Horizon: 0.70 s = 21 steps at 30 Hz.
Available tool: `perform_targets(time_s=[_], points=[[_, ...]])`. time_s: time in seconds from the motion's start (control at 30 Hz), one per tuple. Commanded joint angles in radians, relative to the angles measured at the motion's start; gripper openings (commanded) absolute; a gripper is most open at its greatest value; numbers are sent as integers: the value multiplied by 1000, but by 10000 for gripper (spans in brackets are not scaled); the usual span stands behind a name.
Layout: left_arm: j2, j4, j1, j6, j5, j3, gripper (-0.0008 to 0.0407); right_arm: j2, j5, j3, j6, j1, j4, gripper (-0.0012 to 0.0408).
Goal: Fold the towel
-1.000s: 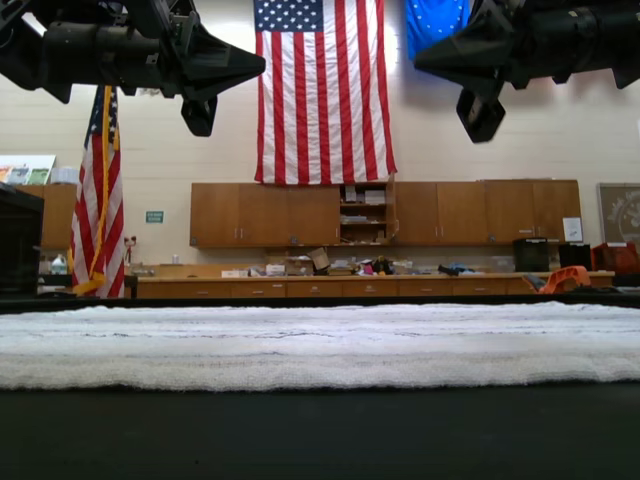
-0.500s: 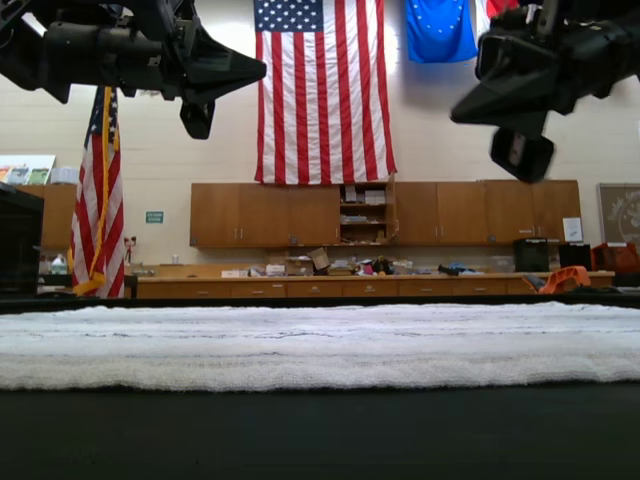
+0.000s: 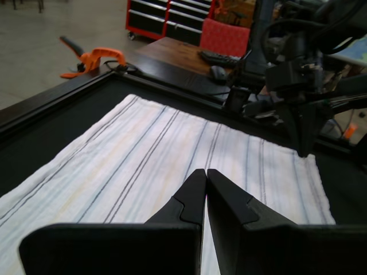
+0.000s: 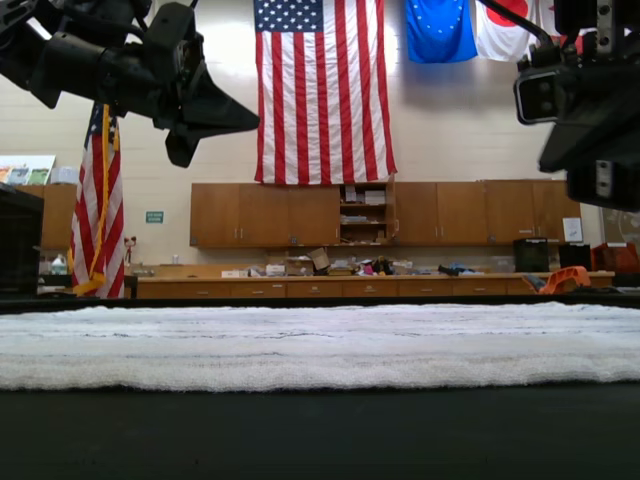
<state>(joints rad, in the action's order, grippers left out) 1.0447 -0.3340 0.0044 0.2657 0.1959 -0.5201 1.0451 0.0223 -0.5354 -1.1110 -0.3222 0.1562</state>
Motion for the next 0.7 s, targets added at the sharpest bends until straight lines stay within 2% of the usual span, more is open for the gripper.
perform_targets(time_s=[0.0,0.1,0.23,0.43,0.57,0.67], points=[[0,2,0,9,0,0,0,0,49,0,-28,-12,36,0],[0,2,0,27,0,-1,0,0,167,0,-69,-16,117,0],[0,19,-1,66,0,0,0,0,324,0,-198,-15,274,-1],[0,72,-2,126,34,17,0,0,364,0,-343,-15,496,-1],[0,73,-2,162,55,21,0,0,416,0,-408,-15,578,4],[0,93,-2,183,61,21,0,-1,420,0,-438,-1,636,17]])
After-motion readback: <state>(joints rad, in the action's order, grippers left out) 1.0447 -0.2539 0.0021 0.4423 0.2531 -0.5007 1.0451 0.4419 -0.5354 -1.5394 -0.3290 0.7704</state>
